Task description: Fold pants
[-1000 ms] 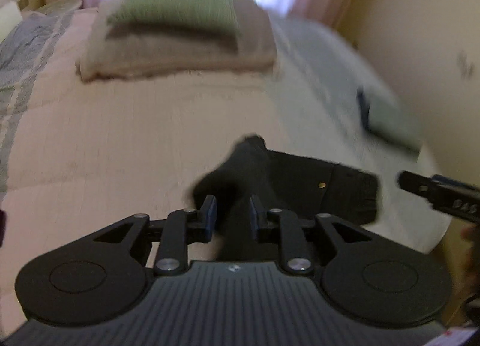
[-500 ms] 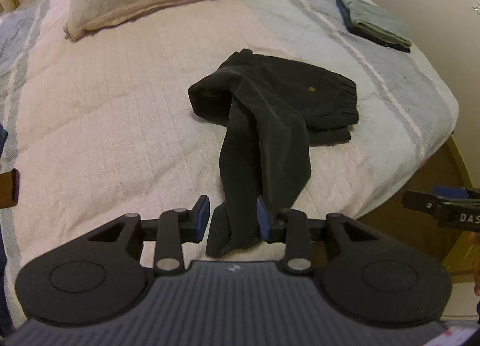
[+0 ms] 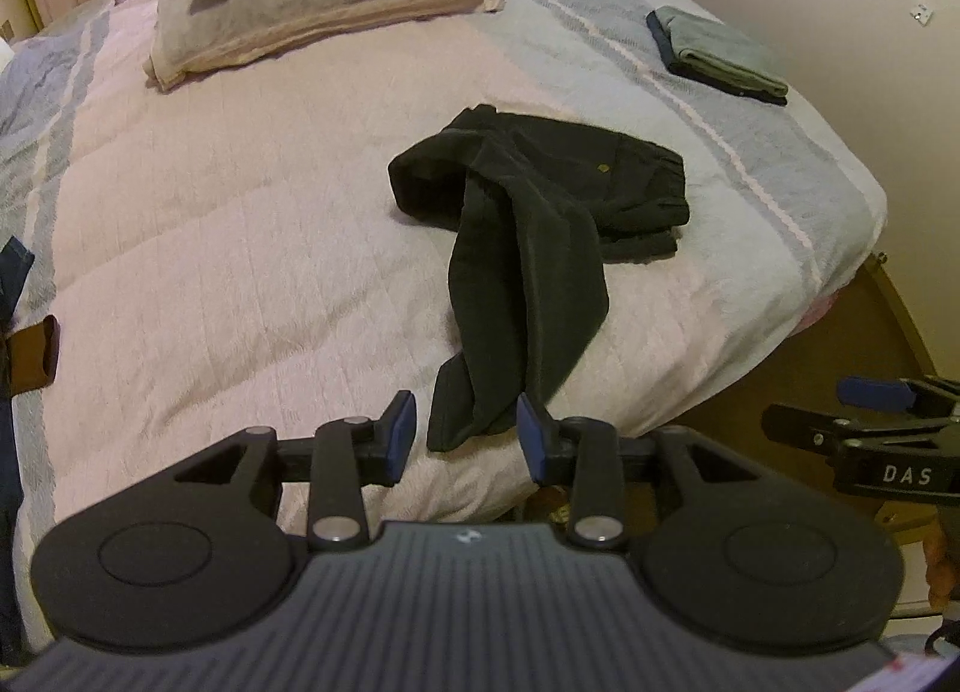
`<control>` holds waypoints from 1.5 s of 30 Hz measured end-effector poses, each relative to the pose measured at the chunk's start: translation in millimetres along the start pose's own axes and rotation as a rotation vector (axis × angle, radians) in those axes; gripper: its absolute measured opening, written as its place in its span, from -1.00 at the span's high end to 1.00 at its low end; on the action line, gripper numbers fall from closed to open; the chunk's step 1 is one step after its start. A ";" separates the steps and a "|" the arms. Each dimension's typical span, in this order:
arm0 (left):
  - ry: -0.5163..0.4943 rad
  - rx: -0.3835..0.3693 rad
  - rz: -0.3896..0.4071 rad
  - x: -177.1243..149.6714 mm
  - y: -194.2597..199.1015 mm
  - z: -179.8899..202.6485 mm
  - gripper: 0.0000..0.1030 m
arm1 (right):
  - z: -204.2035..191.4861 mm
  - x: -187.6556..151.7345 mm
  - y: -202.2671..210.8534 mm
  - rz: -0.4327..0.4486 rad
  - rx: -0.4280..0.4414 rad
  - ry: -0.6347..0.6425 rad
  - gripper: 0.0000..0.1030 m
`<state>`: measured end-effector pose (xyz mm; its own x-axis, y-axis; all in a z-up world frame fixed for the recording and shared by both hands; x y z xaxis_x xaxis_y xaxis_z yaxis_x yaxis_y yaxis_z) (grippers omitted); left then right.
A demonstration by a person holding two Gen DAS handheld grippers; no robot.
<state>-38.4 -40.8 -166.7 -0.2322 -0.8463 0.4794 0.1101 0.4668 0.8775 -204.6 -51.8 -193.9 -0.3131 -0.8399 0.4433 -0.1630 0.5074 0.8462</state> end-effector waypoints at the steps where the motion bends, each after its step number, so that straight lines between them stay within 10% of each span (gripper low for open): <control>1: 0.002 0.000 0.003 0.0 0.8 -0.5 0.38 | -1.1 0.2 0.3 0.002 -0.001 0.006 -0.67; 25: 0.185 0.068 -0.104 69.3 -74.4 35.5 0.33 | 56.1 117.0 -79.0 -0.139 0.102 0.180 -0.67; 35: 0.173 0.116 -0.033 64.9 -123.2 54.7 -0.52 | 103.8 174.2 -129.4 -0.208 0.096 0.235 -0.67; 45: 0.122 0.091 -0.164 10.2 -242.4 41.4 -0.72 | 221.4 186.1 -180.3 -0.270 -0.134 -0.009 -0.67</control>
Point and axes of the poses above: each gripper's, at about its wrist camera, not at the fingertips, and y roughly against the way its jaws point, z to its right, x to its top, the point moved 4 cm from there along -y, roughly the way its jaws point, and after that the axes turned 11 degrees about -y, right-handed, at the moved point
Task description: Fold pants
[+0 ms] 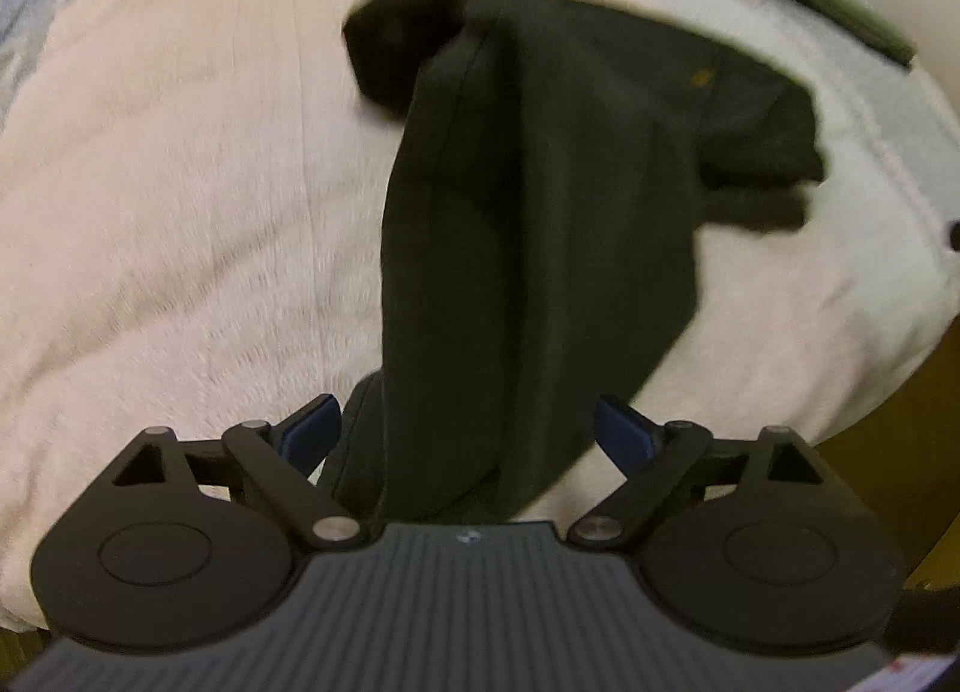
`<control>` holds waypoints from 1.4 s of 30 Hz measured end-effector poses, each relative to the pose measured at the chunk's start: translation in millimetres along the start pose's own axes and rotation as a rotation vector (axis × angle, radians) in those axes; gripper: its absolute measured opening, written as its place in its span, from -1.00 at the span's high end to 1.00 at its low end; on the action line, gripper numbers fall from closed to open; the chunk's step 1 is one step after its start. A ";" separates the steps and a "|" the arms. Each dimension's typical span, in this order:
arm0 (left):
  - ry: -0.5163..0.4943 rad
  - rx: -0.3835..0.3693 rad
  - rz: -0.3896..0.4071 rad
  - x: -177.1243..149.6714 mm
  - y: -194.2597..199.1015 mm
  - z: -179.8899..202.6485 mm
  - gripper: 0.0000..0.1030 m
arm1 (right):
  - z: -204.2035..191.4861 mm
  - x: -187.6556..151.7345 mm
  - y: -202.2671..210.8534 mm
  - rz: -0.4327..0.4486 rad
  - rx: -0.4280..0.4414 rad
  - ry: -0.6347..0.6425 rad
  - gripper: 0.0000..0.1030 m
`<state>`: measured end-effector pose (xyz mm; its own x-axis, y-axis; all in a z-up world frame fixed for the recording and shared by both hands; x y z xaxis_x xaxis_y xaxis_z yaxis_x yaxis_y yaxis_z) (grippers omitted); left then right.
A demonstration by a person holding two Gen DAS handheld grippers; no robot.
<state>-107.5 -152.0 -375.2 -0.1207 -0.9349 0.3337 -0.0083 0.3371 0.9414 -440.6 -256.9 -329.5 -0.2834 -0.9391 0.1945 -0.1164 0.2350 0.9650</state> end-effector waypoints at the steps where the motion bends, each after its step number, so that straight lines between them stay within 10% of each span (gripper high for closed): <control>1: -0.001 -0.005 -0.009 -2.5 -11.2 -0.9 -0.72 | 8.7 -1.7 -5.6 -0.017 -0.020 -0.032 -0.67; 3: -0.020 -0.010 -0.005 -4.9 -26.0 -1.8 -0.61 | 21.3 -6.0 -10.9 -0.035 -0.048 -0.100 -0.67; 8: -0.135 -0.144 0.030 5.6 -12.8 2.8 0.75 | 33.9 -8.5 -8.6 -0.037 -0.066 -0.265 -0.67; 15: 0.129 -0.374 0.444 108.7 116.6 -108.8 0.83 | 8.2 14.0 10.0 0.066 -0.075 -0.374 -0.67; 20: 0.562 -0.173 0.670 201.5 146.1 -285.0 0.80 | -20.4 21.3 21.5 0.139 -0.063 -0.415 -0.67; 24: 1.032 -0.170 0.537 189.8 98.4 -415.3 0.65 | -36.7 19.3 23.2 0.190 -0.037 -0.451 -0.67; 30: 1.118 0.074 0.366 80.2 47.7 -457.7 0.37 | -45.6 -8.9 -17.4 0.189 0.177 -0.690 -0.67; 36: 1.142 0.085 0.202 -6.5 8.2 -434.0 0.37 | -47.5 -30.0 -95.1 0.183 0.437 -1.039 -0.67; 42: 1.092 0.060 0.144 -34.3 -9.3 -396.8 0.36 | -57.0 -9.6 -137.3 0.366 0.572 -1.147 -0.66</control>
Point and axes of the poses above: each gripper's, at about its wrist camera, not at the fingertips, and y roughly against the way its jaws point, z to its right, x to its top, the point moved 4 cm from there along -y, roughly the way its jaws point, and after that the axes turned 11 degrees about -y, right-handed, at the moved point
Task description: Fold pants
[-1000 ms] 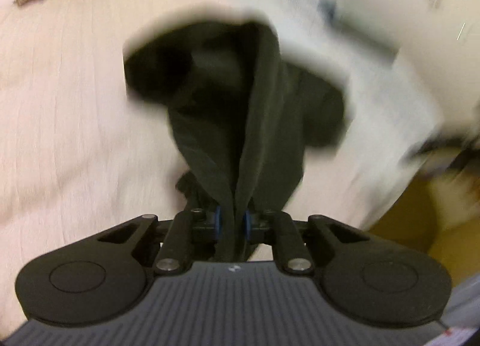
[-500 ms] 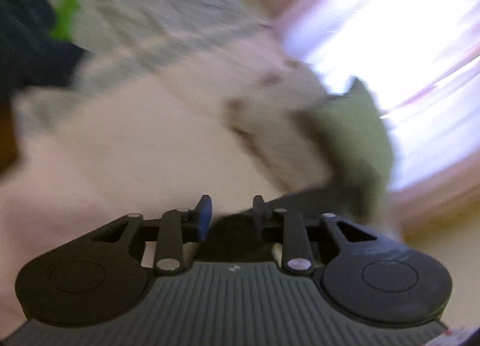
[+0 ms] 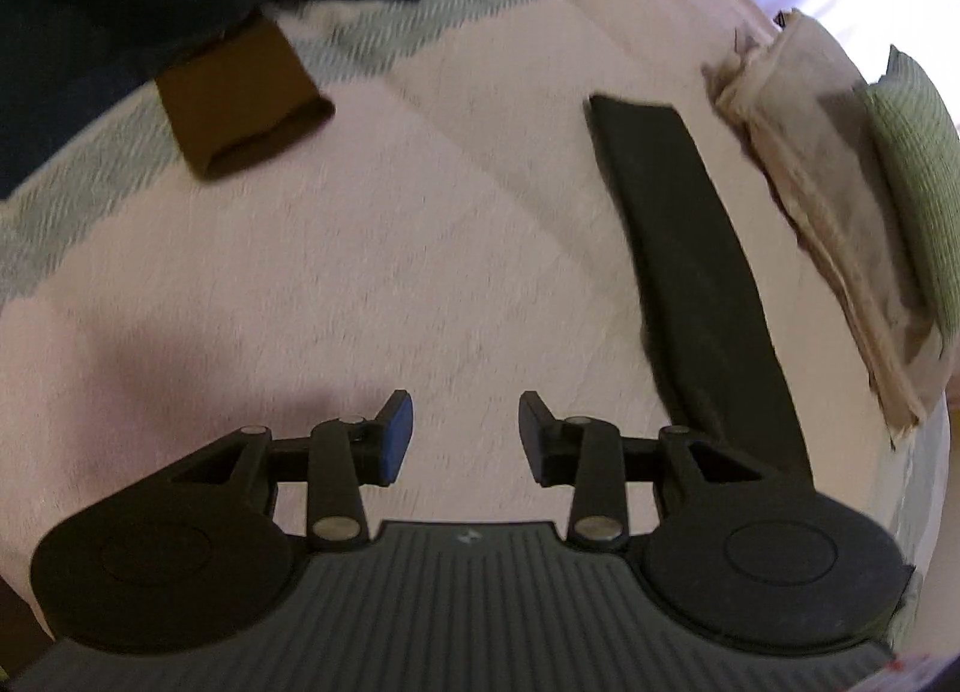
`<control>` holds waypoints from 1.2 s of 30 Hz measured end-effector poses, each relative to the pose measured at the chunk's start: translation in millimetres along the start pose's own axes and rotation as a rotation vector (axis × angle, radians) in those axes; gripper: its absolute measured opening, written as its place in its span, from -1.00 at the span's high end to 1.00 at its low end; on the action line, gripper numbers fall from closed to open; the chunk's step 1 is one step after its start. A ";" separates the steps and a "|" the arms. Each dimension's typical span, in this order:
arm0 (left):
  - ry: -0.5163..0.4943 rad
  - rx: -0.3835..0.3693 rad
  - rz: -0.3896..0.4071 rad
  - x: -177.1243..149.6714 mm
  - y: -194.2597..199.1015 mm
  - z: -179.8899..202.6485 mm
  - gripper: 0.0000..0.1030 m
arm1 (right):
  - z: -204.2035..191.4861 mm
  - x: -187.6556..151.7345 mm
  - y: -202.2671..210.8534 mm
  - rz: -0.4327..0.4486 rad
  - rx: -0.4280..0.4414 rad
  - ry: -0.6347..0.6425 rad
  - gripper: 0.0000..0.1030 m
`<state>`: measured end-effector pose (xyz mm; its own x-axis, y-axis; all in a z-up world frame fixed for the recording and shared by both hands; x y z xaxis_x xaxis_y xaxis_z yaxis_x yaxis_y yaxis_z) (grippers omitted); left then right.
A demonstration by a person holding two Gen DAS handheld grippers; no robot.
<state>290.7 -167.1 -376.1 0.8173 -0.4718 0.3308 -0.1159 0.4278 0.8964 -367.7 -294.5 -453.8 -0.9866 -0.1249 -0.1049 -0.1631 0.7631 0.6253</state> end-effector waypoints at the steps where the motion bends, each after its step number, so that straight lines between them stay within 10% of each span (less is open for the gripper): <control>1: -0.004 -0.003 -0.003 -4.3 -2.8 10.4 0.36 | -1.3 0.8 -7.6 0.015 -0.001 0.007 -0.66; 5: -0.017 -0.006 -0.013 -18.7 -9.5 23.3 0.36 | -2.6 11.1 -27.6 0.042 0.002 -0.027 0.40; 9: -0.088 -0.007 0.011 -21.3 -8.0 48.3 0.36 | -50.3 24.7 -7.2 -0.011 0.056 0.143 0.63; 16: -0.197 -0.093 0.034 -27.2 -19.8 112.9 0.24 | -143.9 141.9 59.6 0.213 0.159 0.228 0.64; 25: -0.210 -0.274 -0.031 -62.4 -90.1 199.2 -0.17 | -101.9 254.9 3.6 0.040 -0.315 0.297 -0.02; 36: -0.056 -0.283 0.026 -36.9 -160.6 198.9 -0.18 | -58.9 267.6 11.7 0.154 -0.085 0.052 -0.15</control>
Point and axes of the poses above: each gripper's, at about its wrist camera, not at the fingertips, and y roughly against the way its jaws point, z to its right, x to its top, the point moved 4 cm from there along -y, roughly the way its jaws point, and after that the axes turned 11 degrees about -y, right-handed, at the moved point
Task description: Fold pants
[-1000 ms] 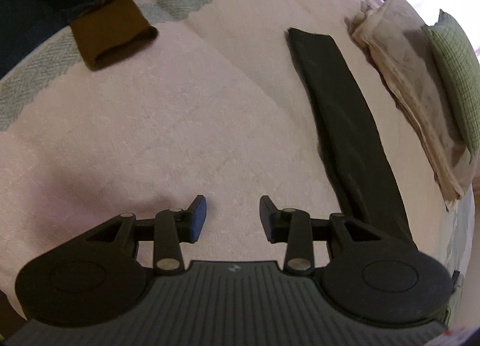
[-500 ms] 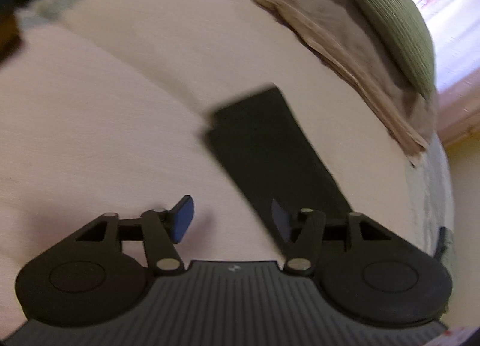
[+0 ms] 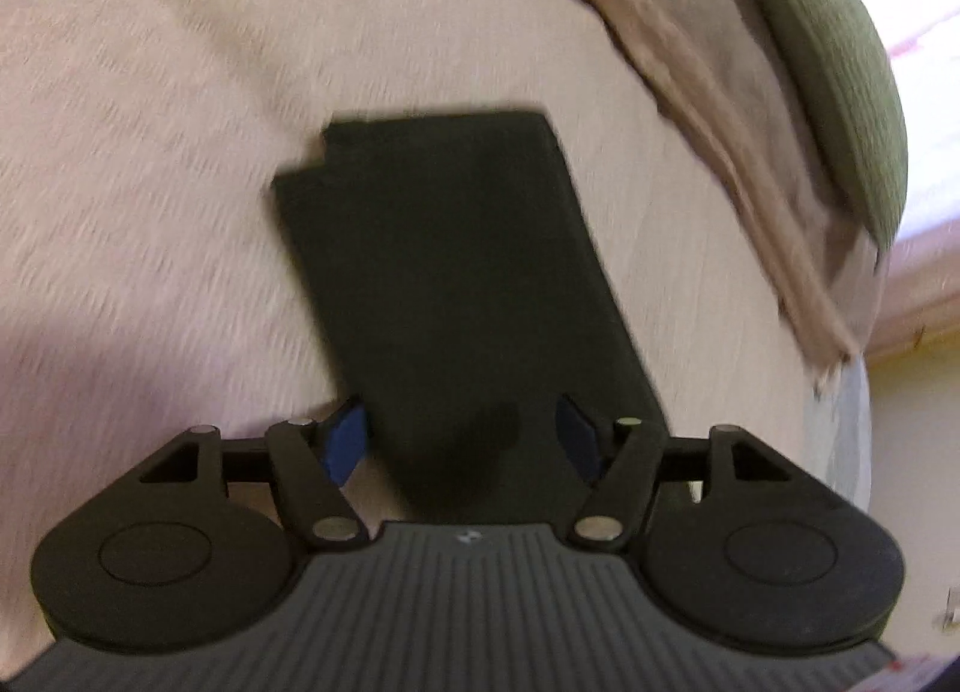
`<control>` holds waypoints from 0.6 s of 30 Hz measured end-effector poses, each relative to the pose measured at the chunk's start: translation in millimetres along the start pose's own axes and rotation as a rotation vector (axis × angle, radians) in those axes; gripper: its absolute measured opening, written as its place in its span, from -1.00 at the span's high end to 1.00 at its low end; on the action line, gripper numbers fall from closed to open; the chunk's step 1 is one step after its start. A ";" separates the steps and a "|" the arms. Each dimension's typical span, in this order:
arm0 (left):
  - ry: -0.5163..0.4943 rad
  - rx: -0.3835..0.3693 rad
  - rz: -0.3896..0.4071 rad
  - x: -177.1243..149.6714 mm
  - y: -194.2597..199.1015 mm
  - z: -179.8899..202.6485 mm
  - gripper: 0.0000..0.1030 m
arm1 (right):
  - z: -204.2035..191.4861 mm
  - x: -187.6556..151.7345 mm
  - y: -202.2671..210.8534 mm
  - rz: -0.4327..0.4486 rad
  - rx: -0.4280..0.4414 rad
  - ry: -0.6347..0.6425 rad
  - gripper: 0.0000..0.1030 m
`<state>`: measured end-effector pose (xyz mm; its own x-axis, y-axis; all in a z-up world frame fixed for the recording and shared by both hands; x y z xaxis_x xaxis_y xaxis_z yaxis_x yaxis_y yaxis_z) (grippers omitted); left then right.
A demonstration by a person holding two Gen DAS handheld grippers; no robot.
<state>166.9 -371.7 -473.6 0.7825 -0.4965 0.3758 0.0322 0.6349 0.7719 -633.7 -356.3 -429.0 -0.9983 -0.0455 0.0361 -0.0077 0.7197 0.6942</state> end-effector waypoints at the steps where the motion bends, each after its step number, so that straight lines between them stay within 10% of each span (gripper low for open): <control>1: 0.013 -0.005 0.011 6.3 -4.6 -0.1 -0.18 | -1.3 3.3 -0.9 0.025 0.015 0.005 -0.15; 3: 0.021 0.009 0.012 15.5 -13.9 -0.4 0.00 | 0.4 13.8 -10.8 0.046 0.036 -0.004 -0.14; 5: -0.006 0.050 0.019 18.5 -18.3 0.3 0.73 | 2.6 19.1 -18.6 0.043 0.035 -0.010 0.18; 18: -0.248 0.057 0.209 14.8 162.9 12.4 0.81 | -84.6 11.4 16.9 -0.079 0.162 0.312 0.54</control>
<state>176.1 -282.9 -336.0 0.5930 -0.4923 0.6372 -0.1539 0.7074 0.6898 -640.3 -403.3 -356.0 -0.9287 -0.2966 0.2225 -0.1176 0.8048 0.5817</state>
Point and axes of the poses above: each gripper's, at about its wrist camera, not at the fingertips, and y roughly against the way its jaws point, z to its right, x to its top, the point moved 4 cm from there along -y, roughly the way its jaws point, and after that the axes turned 11 degrees about -y, right-handed, at the moved point
